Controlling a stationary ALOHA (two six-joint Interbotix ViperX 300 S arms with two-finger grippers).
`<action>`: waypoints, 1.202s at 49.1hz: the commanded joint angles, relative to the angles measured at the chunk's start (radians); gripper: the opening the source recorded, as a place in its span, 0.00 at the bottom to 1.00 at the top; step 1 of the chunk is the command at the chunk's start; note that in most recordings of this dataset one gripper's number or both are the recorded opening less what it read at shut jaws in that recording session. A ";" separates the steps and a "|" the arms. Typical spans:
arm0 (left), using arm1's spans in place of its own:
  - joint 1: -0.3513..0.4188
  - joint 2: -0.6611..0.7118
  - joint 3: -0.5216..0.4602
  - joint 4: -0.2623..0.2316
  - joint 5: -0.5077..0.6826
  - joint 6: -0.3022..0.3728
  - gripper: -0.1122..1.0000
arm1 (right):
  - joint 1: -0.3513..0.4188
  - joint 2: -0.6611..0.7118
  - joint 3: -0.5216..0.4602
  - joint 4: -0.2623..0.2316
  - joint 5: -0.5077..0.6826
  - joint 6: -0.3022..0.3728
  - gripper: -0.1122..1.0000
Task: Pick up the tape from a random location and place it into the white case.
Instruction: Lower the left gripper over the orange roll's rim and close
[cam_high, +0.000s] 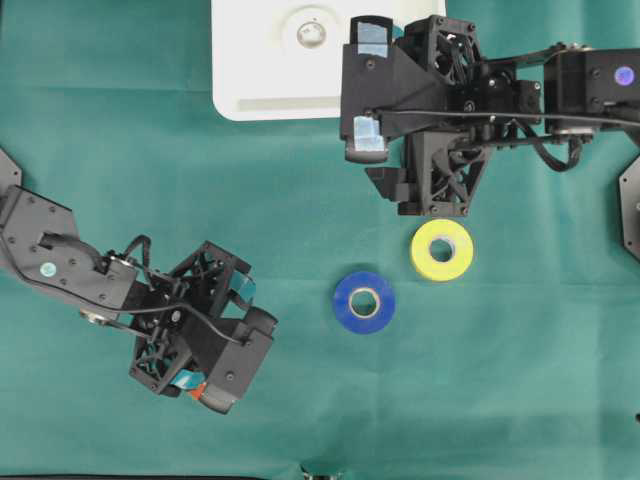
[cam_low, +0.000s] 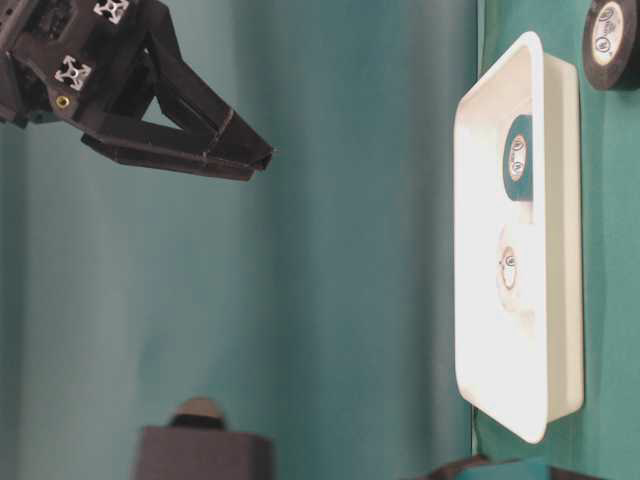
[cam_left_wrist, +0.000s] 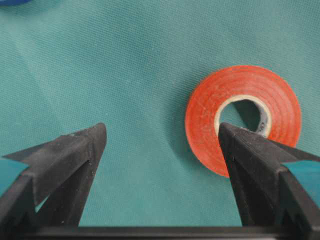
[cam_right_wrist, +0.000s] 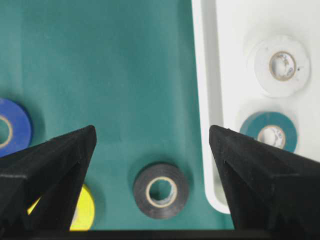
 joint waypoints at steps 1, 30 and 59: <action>-0.005 0.000 -0.005 -0.003 -0.023 -0.002 0.91 | -0.002 -0.018 -0.008 -0.005 -0.009 0.000 0.91; -0.018 0.054 0.011 -0.005 -0.067 -0.009 0.91 | -0.012 -0.017 0.003 -0.008 -0.018 -0.003 0.91; -0.017 0.121 0.035 -0.003 -0.127 -0.006 0.91 | -0.020 -0.017 0.021 -0.015 -0.040 -0.006 0.91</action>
